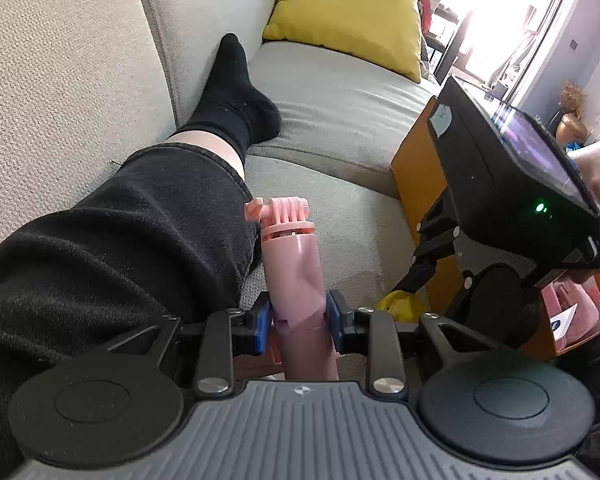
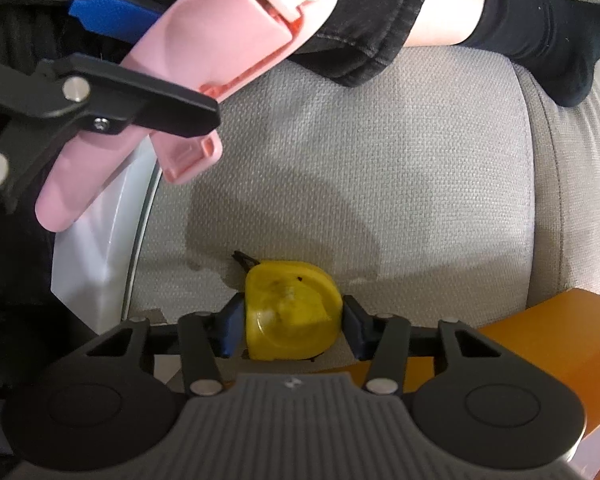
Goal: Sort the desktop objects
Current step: 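Grasp the pink selfie stick with the left tool while the right tool grasps the yellow tape measure, then carry the selfie stick with the left tool while the right tool drops the tape measure into the box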
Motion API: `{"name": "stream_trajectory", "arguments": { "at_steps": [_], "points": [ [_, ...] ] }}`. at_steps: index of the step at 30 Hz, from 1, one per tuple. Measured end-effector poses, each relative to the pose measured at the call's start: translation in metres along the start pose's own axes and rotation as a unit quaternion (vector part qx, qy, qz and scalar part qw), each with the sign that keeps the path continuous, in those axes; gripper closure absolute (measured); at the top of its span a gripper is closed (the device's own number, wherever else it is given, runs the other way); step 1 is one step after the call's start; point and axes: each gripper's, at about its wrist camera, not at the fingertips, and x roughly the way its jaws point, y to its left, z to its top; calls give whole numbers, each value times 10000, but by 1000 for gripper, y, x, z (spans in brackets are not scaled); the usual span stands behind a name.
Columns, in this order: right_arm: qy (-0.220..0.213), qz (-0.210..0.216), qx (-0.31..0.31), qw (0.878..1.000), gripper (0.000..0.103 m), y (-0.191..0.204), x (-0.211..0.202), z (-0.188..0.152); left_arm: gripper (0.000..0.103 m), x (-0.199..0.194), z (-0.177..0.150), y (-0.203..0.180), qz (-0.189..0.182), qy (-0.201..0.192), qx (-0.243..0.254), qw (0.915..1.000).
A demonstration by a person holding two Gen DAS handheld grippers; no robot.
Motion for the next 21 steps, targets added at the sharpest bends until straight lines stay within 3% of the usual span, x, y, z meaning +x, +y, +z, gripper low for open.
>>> {"name": "stream_trajectory", "arguments": {
  "at_steps": [4,8,16,21],
  "points": [
    [-204,-90,135,9997,51,1,-10,-2,70,-1,-1,0,-21,-19,3,10000],
    [-684,-120,396,9968,51,0,-35,-7,70,-4,-3,1,-99,-91,-11,9999],
    [-1782,-240,706,9812,51,-5,-112,-27,71,-13,-3,0,-260,-250,-114,9993],
    [-2090,-547,815,9730,51,0,-140,-58,71,-18,3,-8,-239,-226,-46,9994]
  ]
}}
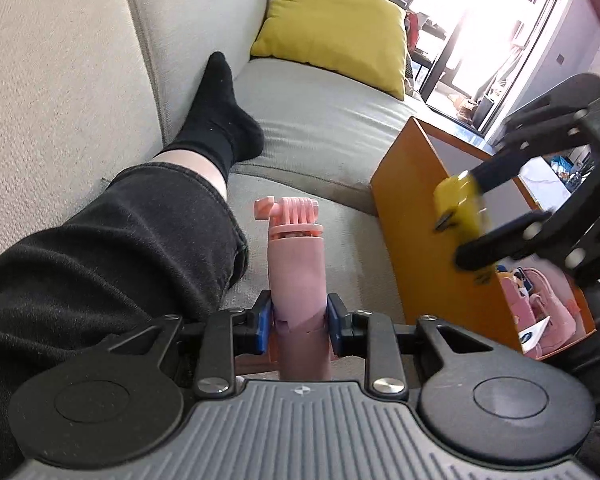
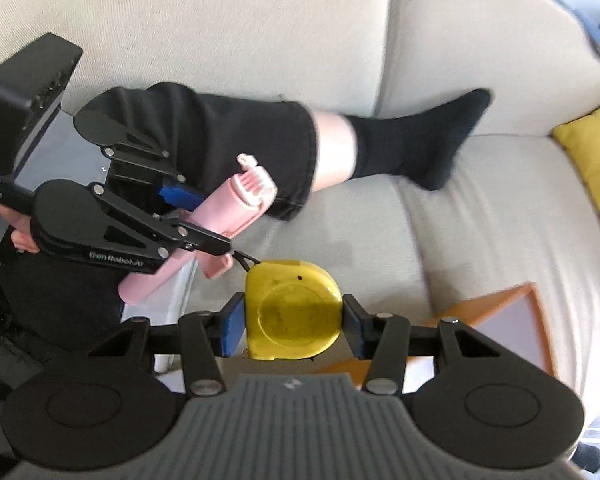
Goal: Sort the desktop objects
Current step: 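Carry the selfie stick with the left tool while the right tool drops the tape measure into the box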
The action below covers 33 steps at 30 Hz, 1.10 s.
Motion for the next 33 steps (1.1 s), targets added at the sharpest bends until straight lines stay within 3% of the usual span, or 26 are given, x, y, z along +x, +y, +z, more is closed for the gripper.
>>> {"name": "stream_trajectory", "arguments": {
  "at_steps": [4,10,14,21,33],
  "points": [
    [151,-241,66,9996,51,-8,-12,-18,72,-4,6,-9,24,40,59,10000],
    [686,-252,114,9973,51,-28,15,-59,72,-12,19,-25,-224,-7,156,9996],
    [920,-64,169,9956,51,-41,38,-73,71,-13,29,-38,-315,-11,278,9991],
    [1421,692,-53,9874,51,-51,81,-75,72,-8,46,-57,-444,16,431,9981],
    [1398,1303,-253,9812,48,-51,92,-87,71,15,56,-67,-476,310,522,9970]
  ]
}}
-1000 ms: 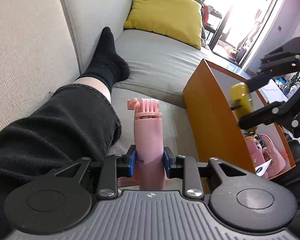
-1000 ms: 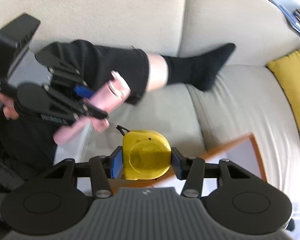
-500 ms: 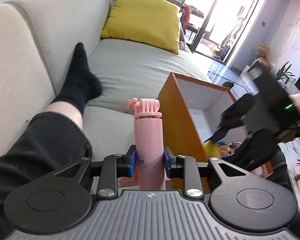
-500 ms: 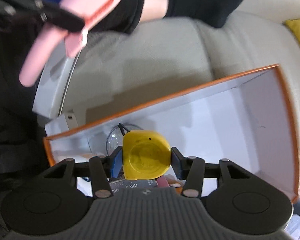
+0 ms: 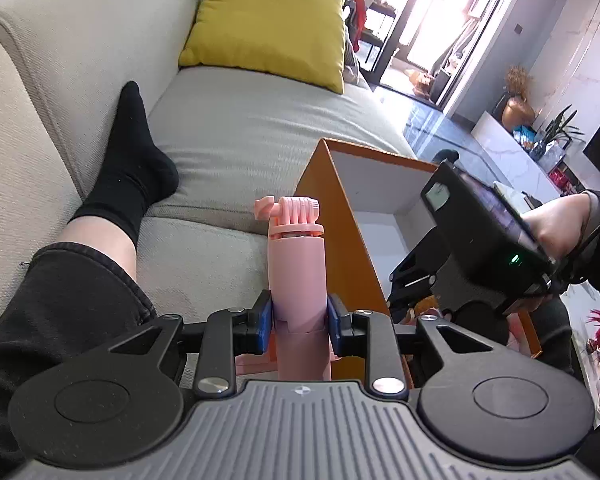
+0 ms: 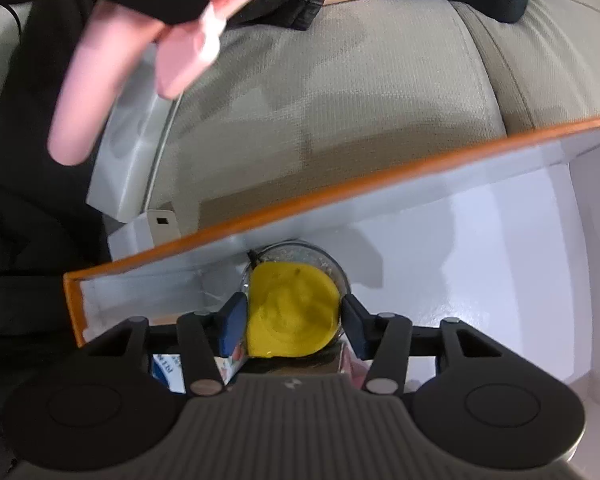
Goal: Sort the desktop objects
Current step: 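Carry the selfie stick with the left tool while the right tool drops the tape measure into the box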
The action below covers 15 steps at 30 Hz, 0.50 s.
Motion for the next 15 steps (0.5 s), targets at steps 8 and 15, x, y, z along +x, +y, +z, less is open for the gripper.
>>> {"name": "stream_trajectory", "arguments": {
  "at_steps": [8,15],
  "points": [
    [-501,106,474,9976,66,-16,-24,-12,71,6,6,-8,-46,125,120,9998],
    [-640,62,1151,9913,79,-34,-22,-23,71,3,13,-16,-72,129,252,9996]
  ]
}}
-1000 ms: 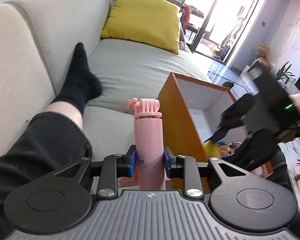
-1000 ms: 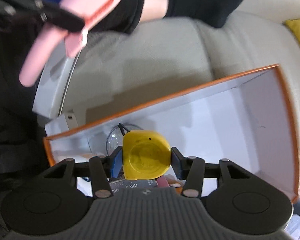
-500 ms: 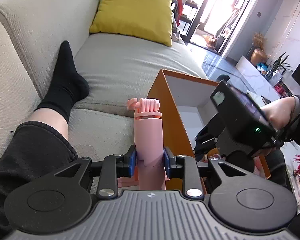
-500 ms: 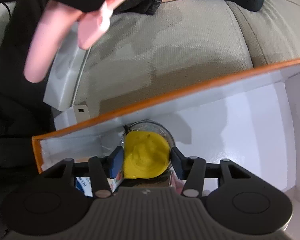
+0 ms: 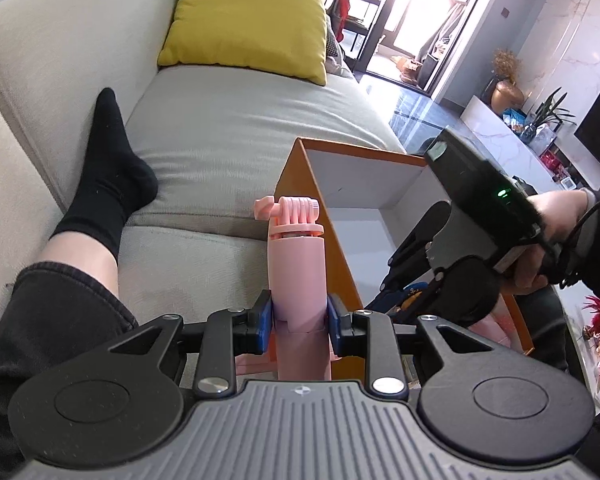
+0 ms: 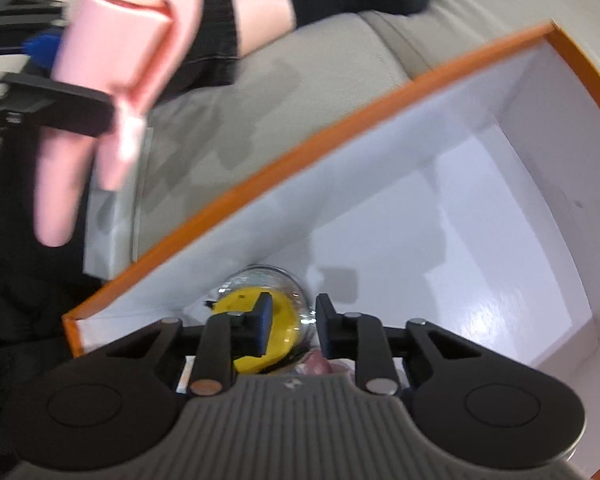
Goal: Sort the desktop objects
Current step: 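Carry the selfie stick with the left tool while the right tool drops the tape measure into the box, then lower the pink selfie stick into the box and open the left tool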
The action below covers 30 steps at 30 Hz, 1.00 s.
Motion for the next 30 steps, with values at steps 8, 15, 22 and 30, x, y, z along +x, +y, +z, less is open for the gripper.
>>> {"name": "stream_trajectory", "arguments": {
  "at_steps": [8,15,22,30],
  "points": [
    [-100,196,-28,9998,80,12,1,-14,71,-2,12,-14,-72,-35,214,9997],
    [-298,290,527,9977,86,-6,-1,-22,71,-7,21,-32,-236,-138,350,9990],
    [-482,412,455,9969,86,4,-5,-35,71,-7,38,-54,-458,-219,538,9973],
    [-737,282,654,9947,85,-2,-4,-48,71,14,50,-77,-428,-111,738,9963]
  ]
}}
